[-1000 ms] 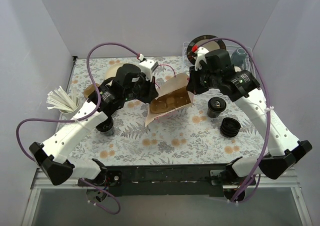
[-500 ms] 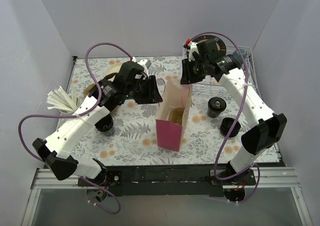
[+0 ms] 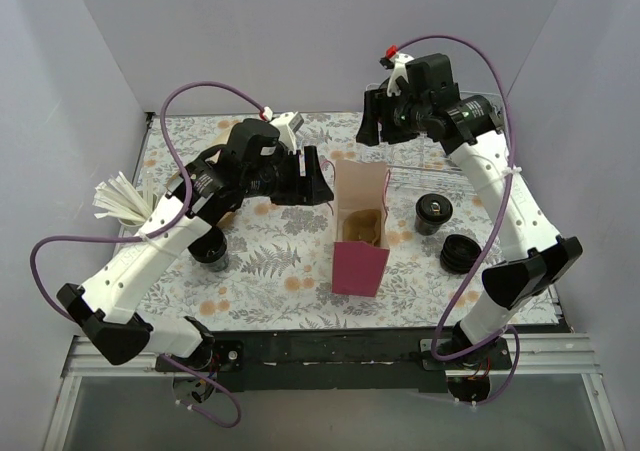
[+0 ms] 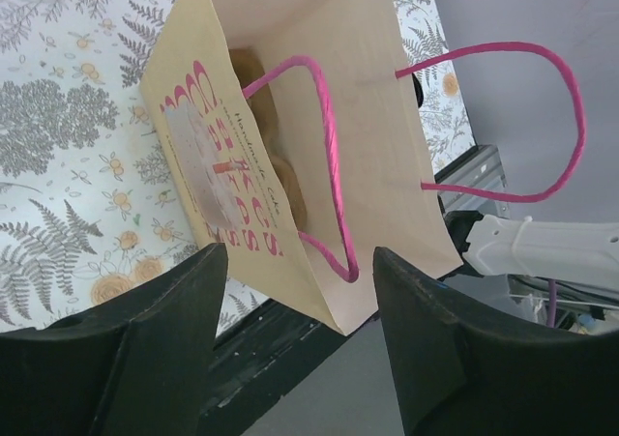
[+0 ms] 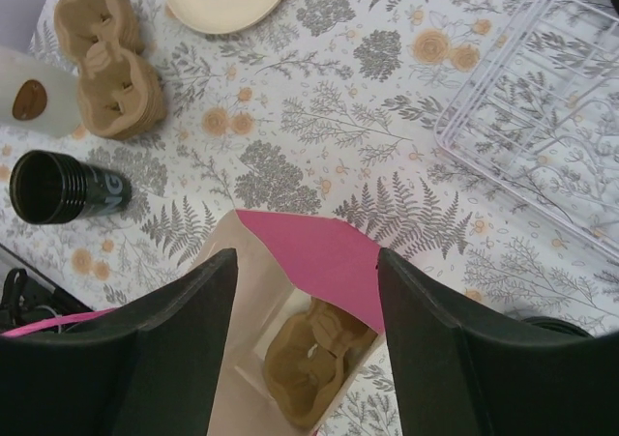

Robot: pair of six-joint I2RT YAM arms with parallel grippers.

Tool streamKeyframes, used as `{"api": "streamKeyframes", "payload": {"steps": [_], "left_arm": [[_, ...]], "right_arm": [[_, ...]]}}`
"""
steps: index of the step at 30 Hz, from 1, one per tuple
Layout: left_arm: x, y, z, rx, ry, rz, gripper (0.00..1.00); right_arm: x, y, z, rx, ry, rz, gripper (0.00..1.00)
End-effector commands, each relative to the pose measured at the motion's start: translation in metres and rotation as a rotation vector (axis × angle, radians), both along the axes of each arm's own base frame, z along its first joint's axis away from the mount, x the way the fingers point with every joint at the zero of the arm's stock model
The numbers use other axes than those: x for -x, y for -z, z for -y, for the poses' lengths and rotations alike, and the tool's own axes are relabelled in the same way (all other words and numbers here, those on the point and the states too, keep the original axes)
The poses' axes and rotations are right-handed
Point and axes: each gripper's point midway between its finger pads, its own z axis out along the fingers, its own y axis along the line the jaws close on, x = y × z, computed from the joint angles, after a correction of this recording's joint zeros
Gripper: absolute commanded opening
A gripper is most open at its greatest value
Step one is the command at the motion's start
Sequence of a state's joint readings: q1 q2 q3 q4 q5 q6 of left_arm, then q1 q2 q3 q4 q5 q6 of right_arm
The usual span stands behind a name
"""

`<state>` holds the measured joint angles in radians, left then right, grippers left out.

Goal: Pack the takeout coffee

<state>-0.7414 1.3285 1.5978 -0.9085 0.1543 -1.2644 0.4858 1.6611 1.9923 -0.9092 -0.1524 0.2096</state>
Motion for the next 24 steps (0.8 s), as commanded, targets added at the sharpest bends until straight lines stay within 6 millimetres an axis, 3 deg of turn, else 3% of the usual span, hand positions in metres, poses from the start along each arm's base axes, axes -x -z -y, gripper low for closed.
{"api": "streamKeyframes", "payload": {"steps": [1, 4, 8, 9, 10, 11, 12, 14, 15, 16, 19, 22, 24], "left_arm": [[-0.004, -0.030, -0.003, 0.000, 0.039, 0.128, 0.62], [-0.014, -0.030, -0.012, -0.068, 0.021, 0.175, 0.64], [-0.030, -0.048, -0.018, -0.100, -0.001, 0.308, 0.68], [-0.040, -0.051, -0.021, -0.134, -0.016, 0.355, 0.70], [-0.048, -0.064, -0.021, -0.130, -0.038, 0.401, 0.72], [-0.054, -0.066, -0.020, -0.147, -0.040, 0.424, 0.73], [-0.064, -0.059, -0.018, -0.190, -0.036, 0.441, 0.74], [-0.080, -0.058, -0.019, -0.233, -0.058, 0.472, 0.75], [-0.090, -0.053, -0.019, -0.253, -0.065, 0.471, 0.76], [-0.101, -0.043, -0.016, -0.287, -0.055, 0.467, 0.76], [-0.125, -0.040, -0.007, -0.275, -0.047, 0.494, 0.76], [-0.134, -0.041, 0.009, -0.208, -0.003, 0.477, 0.76], [-0.126, -0.033, 0.033, -0.143, 0.114, 0.450, 0.75]], "right_arm": [[0.007, -0.044, 0.027, -0.023, 0.152, 0.072, 0.70], [0.017, -0.060, 0.045, -0.035, 0.254, 0.076, 0.70], [0.044, -0.058, 0.055, -0.071, 0.296, 0.014, 0.69], [0.050, -0.048, 0.056, -0.071, 0.306, -0.026, 0.68], [0.063, -0.055, 0.060, -0.097, 0.305, -0.017, 0.68], [0.070, -0.052, 0.060, -0.110, 0.295, -0.035, 0.68], [0.077, -0.044, 0.060, -0.117, 0.296, -0.066, 0.67], [0.099, -0.047, 0.061, -0.165, 0.267, -0.075, 0.66], [0.103, -0.032, 0.059, -0.170, 0.266, -0.111, 0.66], [0.117, -0.041, 0.062, -0.210, 0.248, -0.083, 0.66], [0.139, -0.031, 0.063, -0.264, 0.203, -0.075, 0.66], [0.155, -0.019, 0.069, -0.279, 0.198, -0.083, 0.66], [0.164, -0.015, 0.068, -0.294, 0.177, -0.090, 0.68]]}}
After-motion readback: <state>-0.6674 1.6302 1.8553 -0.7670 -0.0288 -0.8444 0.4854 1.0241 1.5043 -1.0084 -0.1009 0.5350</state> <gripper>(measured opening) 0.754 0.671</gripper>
